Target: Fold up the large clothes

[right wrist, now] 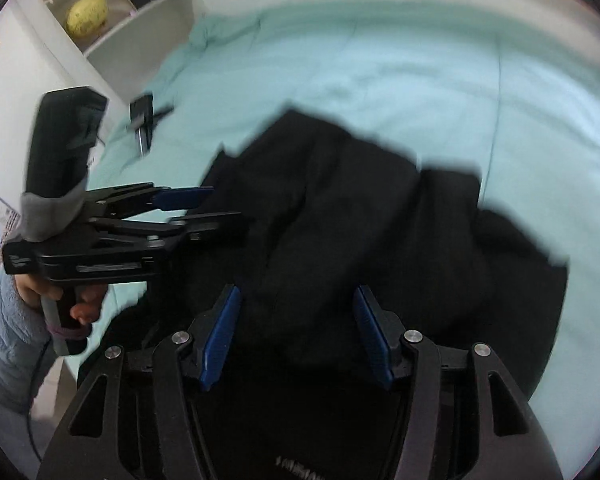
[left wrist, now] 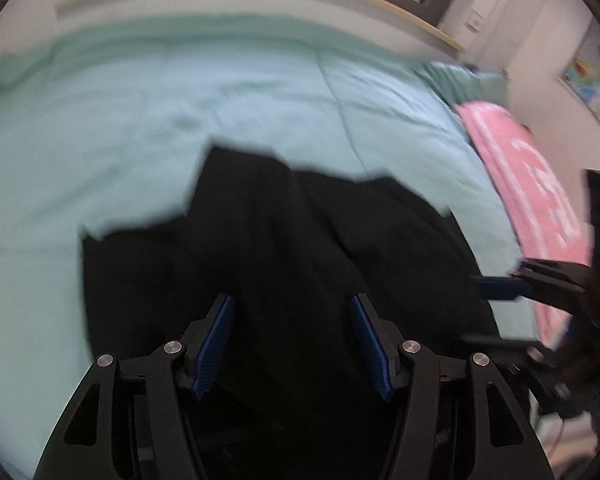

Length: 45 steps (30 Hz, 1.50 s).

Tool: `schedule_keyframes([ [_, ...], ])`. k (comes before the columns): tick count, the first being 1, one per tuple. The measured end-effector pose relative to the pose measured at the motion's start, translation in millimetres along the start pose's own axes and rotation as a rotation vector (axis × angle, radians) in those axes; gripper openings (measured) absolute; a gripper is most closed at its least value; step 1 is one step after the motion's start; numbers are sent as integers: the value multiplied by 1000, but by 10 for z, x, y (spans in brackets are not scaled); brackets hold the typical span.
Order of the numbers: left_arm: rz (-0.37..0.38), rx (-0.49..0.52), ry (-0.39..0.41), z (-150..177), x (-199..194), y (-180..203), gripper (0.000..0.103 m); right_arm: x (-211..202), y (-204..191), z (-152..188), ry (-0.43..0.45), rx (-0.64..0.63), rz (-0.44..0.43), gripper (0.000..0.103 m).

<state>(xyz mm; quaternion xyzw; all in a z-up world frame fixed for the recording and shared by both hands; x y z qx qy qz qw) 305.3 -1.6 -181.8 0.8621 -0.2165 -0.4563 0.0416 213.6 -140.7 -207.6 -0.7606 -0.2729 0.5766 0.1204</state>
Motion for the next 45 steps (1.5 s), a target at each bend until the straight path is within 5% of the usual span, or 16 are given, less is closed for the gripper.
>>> schedule_keyframes([
  [7, -6, -61, -83, 675, 183, 3, 62, 358, 60, 519, -102, 54, 39, 60],
  [12, -68, -120, -130, 874, 546, -93, 67, 671, 89, 646, -140, 56, 108, 60],
  [16, -146, -28, -148, 889, 607, 57, 68, 762, 64, 646, -176, 57, 155, 60],
  [18, -112, -55, -162, 820, 484, 66, 64, 644, 24, 594, -180, 59, 143, 60],
  [21, -9, -151, -7, 618, 33, -1, 64, 385, -54, 393, -127, 50, 114, 60],
  [23, -45, -132, 76, 453, -173, 0, 64, 167, -76, 205, -52, 46, 124, 60],
  [28, -115, -97, 101, 187, -98, -27, 64, 71, -37, -137, 56, 73, 234, 60],
  [37, -153, -163, -126, 497, 638, -178, 63, 1017, 112, 283, -131, 161, 212, 60],
  [45, -178, -141, -152, 612, 643, -162, 64, 1014, 184, 333, -186, 198, 198, 60],
])
Point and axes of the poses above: each gripper's, at about its wrist camera, not at the fingertips, and x roughly the way its jaws point, y to its right, z to its underside, the point moved 1 cm from there along x, roughly the way its jaws point, and after that the axes turned 7 degrees about y, right-handed, at the moved point
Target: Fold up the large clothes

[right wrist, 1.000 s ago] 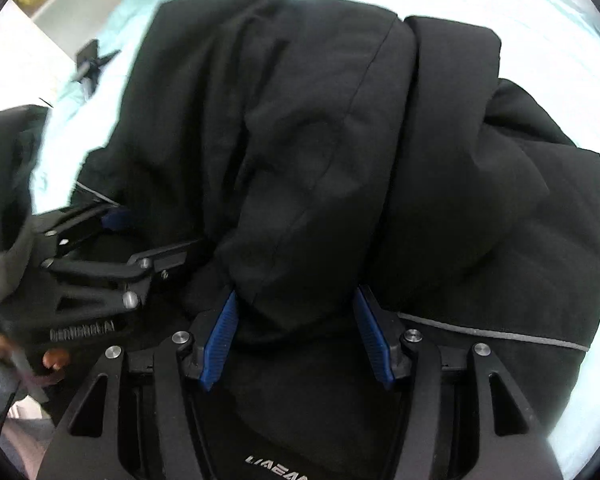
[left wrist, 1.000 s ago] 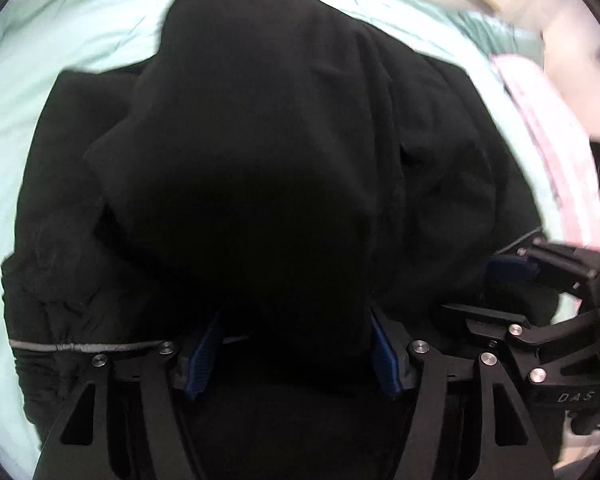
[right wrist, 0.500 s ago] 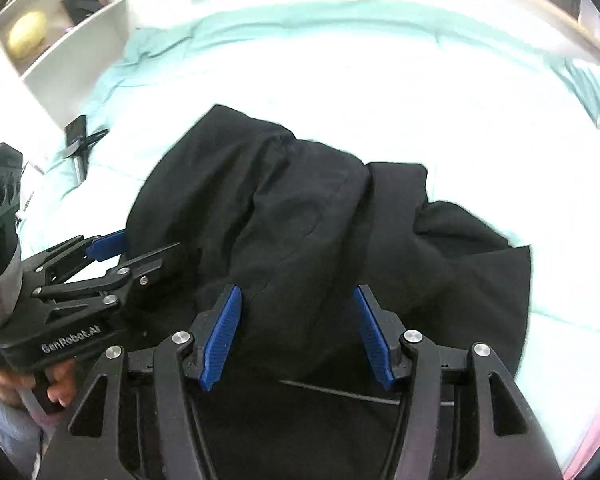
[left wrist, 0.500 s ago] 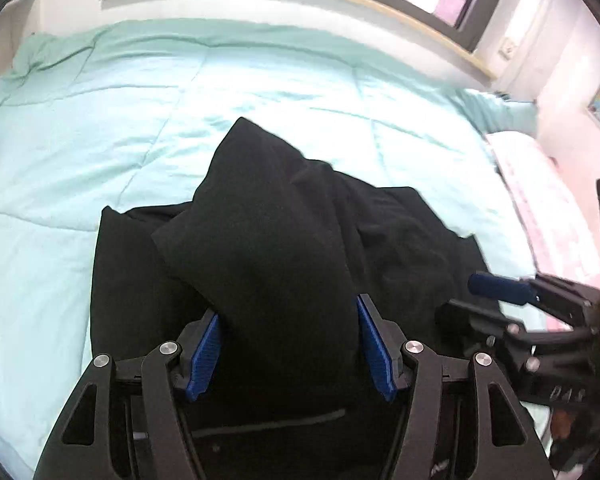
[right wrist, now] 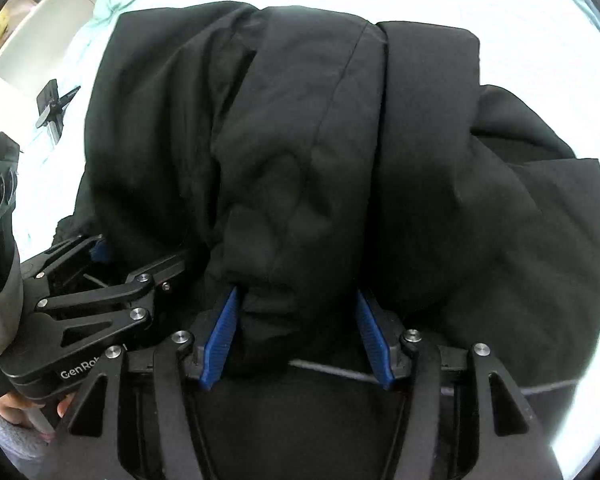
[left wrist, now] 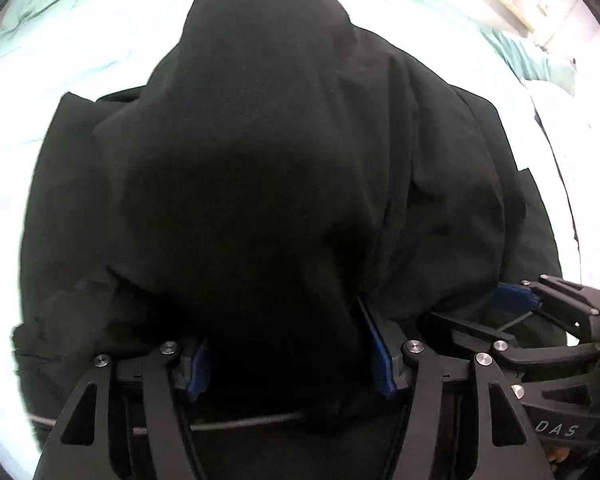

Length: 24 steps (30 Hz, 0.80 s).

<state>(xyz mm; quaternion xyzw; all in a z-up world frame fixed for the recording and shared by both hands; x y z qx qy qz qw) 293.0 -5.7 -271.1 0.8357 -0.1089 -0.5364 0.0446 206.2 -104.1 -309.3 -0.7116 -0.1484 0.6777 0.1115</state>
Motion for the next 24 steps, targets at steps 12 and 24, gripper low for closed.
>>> schedule_keyframes([
  [12, 3, 100, 202, -635, -983, 220, 64, -806, 17, -387, 250, 6, 14, 61],
  [24, -23, -41, -54, -467, 342, -15, 72, 246, 45, -195, 127, -39, 79, 61],
])
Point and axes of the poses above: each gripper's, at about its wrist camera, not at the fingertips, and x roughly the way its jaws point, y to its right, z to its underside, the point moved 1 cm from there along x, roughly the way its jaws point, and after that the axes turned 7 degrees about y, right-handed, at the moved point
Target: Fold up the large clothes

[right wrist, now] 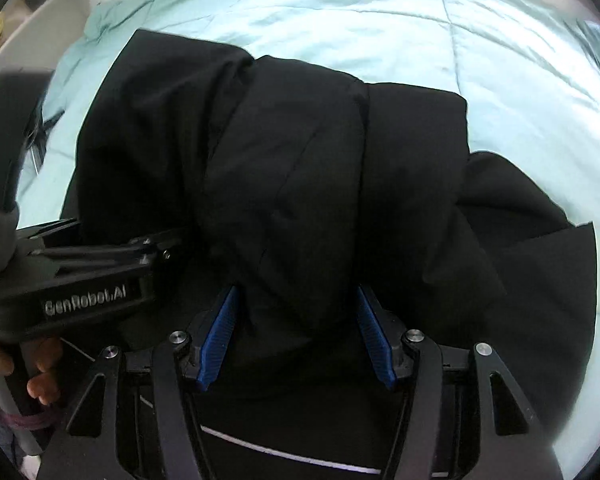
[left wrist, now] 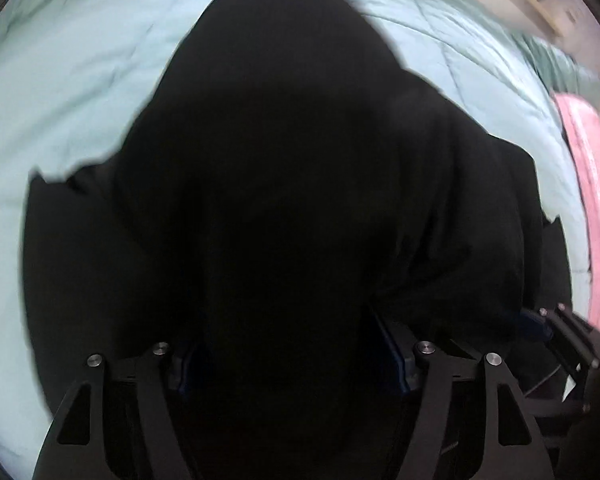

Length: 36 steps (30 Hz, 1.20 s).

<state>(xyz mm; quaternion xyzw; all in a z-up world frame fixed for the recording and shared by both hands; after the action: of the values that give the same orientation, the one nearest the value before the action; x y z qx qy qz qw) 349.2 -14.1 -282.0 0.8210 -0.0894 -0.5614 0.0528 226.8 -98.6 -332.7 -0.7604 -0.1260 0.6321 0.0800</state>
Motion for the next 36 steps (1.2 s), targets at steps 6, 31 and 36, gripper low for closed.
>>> schedule_keyframes([
  [6, 90, -74, 17, 128, -238, -41, 37, -164, 51, 54, -6, 27, -21, 61],
  [31, 72, -157, 14, 2230, -1411, 6, 66, -2063, 225, 2010, 73, 172, 20, 62],
  [36, 111, -203, 84, 2409, -1669, -72, 74, -2229, 287, 2566, 44, 240, 36, 62],
])
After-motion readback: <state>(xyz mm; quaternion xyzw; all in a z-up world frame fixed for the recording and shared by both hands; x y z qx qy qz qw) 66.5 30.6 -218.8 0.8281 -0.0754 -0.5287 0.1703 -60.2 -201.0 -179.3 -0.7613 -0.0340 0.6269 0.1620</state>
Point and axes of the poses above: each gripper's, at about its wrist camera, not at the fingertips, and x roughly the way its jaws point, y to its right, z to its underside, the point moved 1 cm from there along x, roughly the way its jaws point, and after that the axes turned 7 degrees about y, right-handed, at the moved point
